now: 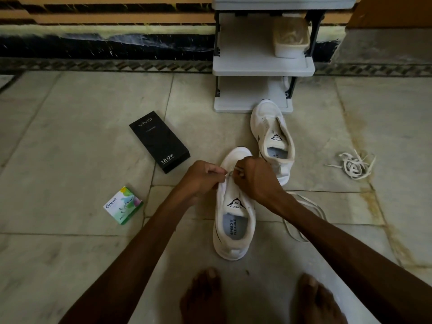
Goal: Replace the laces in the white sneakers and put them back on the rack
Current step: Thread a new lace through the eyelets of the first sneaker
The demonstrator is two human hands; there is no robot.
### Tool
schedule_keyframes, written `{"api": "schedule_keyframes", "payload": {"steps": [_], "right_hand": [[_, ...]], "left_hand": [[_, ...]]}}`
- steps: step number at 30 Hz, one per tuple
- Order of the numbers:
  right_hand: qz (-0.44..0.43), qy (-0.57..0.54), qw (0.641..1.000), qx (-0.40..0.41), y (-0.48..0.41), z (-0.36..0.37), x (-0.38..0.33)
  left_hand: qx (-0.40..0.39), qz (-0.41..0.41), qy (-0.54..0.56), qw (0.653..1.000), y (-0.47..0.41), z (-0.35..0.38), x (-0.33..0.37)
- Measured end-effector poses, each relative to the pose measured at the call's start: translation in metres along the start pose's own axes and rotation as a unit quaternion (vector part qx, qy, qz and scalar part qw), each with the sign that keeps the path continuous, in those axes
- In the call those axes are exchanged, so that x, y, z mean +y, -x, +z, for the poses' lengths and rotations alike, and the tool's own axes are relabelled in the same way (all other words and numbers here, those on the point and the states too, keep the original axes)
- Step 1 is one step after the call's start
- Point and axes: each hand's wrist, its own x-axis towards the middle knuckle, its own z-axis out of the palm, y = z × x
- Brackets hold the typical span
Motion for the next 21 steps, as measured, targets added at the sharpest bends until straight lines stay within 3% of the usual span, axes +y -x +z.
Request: {"api": "schedule_keyframes", "payload": {"steps": [6,21], "right_hand": [[0.001,0.011,1.000,0.015,0.000,0.007,-0.001],[0.131,-0.071,0.984,0.094,0.009,0.021,-0.011]], "left_hand": [[-0.009,-0.008,0.015,1.000,-0.002,-0.001,-0.003],[-0.028,-0.068,0.122,0.990,0.000,0.000,-0.011]]}}
